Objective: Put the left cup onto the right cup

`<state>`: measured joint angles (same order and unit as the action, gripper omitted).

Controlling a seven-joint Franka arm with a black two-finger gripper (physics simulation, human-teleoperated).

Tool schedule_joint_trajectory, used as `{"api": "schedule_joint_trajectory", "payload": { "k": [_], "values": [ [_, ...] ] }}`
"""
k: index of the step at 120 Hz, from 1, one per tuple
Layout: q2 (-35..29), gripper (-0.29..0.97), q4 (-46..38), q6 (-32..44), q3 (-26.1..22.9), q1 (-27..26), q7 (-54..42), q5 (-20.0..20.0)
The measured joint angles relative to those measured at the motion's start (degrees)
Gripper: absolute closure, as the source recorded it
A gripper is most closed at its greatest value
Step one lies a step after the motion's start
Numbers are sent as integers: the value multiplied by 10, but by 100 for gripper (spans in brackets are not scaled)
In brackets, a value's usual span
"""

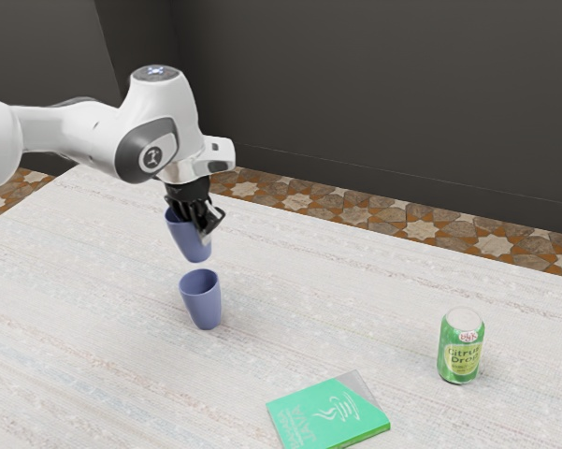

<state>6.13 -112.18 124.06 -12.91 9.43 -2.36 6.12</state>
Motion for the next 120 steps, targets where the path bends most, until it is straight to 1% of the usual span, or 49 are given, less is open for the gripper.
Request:
{"api": "schedule_joint_trajectory", "payload": {
  "k": [29, 52, 120],
  "values": [
    [-18, 78, -33, -22, -9, -1, 51, -4],
    [-16, 78, -37, -24, -9, 2, 80, -5],
    [20, 78, -24, -3, -9, 1, 127, 3]
  ]
}}
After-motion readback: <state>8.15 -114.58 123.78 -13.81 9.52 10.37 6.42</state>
